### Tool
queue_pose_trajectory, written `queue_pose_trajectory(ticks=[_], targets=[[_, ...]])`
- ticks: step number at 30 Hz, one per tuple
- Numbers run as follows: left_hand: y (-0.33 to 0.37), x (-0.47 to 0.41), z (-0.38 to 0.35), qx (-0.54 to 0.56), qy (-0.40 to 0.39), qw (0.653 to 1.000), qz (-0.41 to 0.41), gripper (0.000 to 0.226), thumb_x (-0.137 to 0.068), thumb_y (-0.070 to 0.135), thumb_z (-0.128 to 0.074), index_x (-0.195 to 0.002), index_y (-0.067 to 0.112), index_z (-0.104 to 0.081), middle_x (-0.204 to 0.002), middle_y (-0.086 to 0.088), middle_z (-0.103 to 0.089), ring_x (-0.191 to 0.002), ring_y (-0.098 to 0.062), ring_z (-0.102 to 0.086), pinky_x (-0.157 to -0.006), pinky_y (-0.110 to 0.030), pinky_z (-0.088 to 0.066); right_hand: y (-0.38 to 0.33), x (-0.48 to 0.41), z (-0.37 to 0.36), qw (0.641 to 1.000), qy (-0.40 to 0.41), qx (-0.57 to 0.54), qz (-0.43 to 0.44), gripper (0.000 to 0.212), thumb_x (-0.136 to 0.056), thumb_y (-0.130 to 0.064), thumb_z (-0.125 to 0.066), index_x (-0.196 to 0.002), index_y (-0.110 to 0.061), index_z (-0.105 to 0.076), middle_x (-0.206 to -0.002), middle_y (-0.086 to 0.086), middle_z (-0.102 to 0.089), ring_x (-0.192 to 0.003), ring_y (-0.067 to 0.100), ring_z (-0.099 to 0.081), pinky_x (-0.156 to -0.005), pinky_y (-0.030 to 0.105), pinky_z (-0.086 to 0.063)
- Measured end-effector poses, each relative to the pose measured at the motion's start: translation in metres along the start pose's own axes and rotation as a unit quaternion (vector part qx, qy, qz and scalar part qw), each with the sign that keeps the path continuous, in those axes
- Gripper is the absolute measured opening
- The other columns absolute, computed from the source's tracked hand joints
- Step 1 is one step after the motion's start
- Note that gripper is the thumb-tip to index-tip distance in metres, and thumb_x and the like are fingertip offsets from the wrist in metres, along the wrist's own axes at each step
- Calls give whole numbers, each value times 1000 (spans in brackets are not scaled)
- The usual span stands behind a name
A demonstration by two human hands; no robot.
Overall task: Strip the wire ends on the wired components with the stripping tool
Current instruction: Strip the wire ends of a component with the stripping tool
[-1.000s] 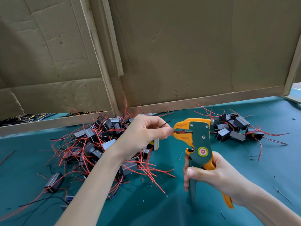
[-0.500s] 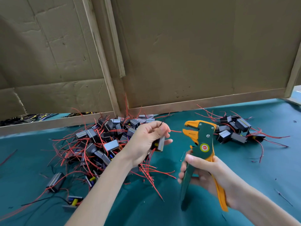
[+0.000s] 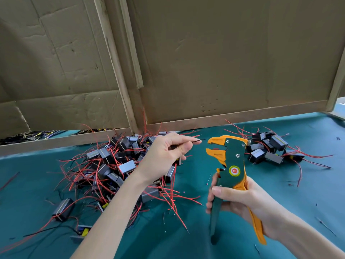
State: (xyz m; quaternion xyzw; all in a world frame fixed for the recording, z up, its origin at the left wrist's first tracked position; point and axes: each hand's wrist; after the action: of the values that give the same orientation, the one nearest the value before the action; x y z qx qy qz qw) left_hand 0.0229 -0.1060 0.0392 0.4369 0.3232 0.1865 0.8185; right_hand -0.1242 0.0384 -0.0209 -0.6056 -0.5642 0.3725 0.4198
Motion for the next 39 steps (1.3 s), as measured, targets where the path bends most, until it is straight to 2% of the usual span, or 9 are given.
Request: queue_pose_trajectory(ticks=[4, 6, 10, 13, 21, 28, 32, 35, 39], targets=[[5, 2, 2, 58, 0, 998, 0, 26, -89, 6, -62, -88, 28, -75, -69, 16, -65, -63, -1, -55, -61, -16, -47, -2, 2, -1, 1000, -8, 15, 7, 20, -69, -11, -81, -84, -6, -70, -78, 25, -62, -71, 36, -64, -73, 46, -56], [6, 2, 1, 73, -1, 997, 5, 28, -88, 6, -64, -81, 30, -77, -72, 13, -69, -60, 0, -55, -60, -16, -47, -3, 4, -1, 1000, -13, 20, 7, 25, -66, -14, -83, -85, -6, -69, -79, 25, -62, -72, 38, -64, -73, 46, -56], [8, 2, 0, 93, 17, 995, 19, 13, -81, 16, -70, -73, 25, -76, -76, 4, -72, -56, -4, -52, -59, -21, -46, -6, 5, -2, 1000, -14, 26, 9, 20, -68, -11, -81, -83, -5, -69, -79, 26, -62, -72, 40, -64, -70, 42, -56], [8, 3, 1, 89, 15, 996, 23, 7, -77, 16, -72, -72, 19, -74, -63, 9, -65, -54, -3, -52, -56, -17, -44, -6, 6, -2, 999, -13, 31, 11, 13, -71, -8, -75, -82, -7, -69, -78, 26, -63, -71, 41, -64, -70, 41, -56], [14, 4, -2, 56, -16, 998, 36, 10, -80, 8, -72, -73, 14, -72, -64, 5, -64, -55, -5, -47, -57, -16, -39, -9, 8, -3, 997, -52, 59, 11, 11, -73, -12, -76, -83, -11, -70, -78, 21, -65, -73, 36, -65, -74, 41, -56], [19, 5, 3, 43, -46, 997, 46, 13, -82, 3, -68, -73, 12, -70, -60, 12, -61, -57, -2, -50, -61, -14, -41, -10, 10, -3, 994, -68, 78, 14, 10, -73, -12, -76, -82, -11, -70, -76, 19, -65, -72, 34, -65, -74, 42, -56], [20, 6, 9, 40, -60, 996, 61, 10, -80, 7, -71, -73, 15, -72, -71, 1, -64, -68, -9, -54, -68, -21, -44, -10, 10, -3, 991, -77, 104, 18, 23, -69, -26, -83, -79, -11, -69, -75, 17, -64, -71, 33, -65, -74, 41, -56], [21, 7, 11, 35, -71, 995, 67, 11, -79, 7, -72, -73, 15, -72, -73, 3, -65, -73, -9, -56, -72, -22, -46, -8, 10, -2, 989, -81, 118, 26, 38, -63, -40, -89, -79, -13, -68, -74, 16, -64, -70, 33, -65, -71, 37, -55], [22, 7, 12, 21, -79, 994, 66, 11, -80, 5, -71, -73, 14, -72, -76, -1, -63, -74, -13, -54, -73, -26, -44, -8, 11, -2, 987, -66, 142, 33, 43, -60, -47, -88, -73, -14, -65, -68, 14, -64, -64, 30, -64, -68, 28, -53]])
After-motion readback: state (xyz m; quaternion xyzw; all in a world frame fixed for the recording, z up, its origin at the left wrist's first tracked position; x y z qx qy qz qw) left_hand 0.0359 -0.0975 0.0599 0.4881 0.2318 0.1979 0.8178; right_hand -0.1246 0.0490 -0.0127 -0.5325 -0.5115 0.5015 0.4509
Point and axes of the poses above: each hand's wrist, its own x-axis away from the middle knuckle, its own z-axis out of the back of the hand, y = z × x
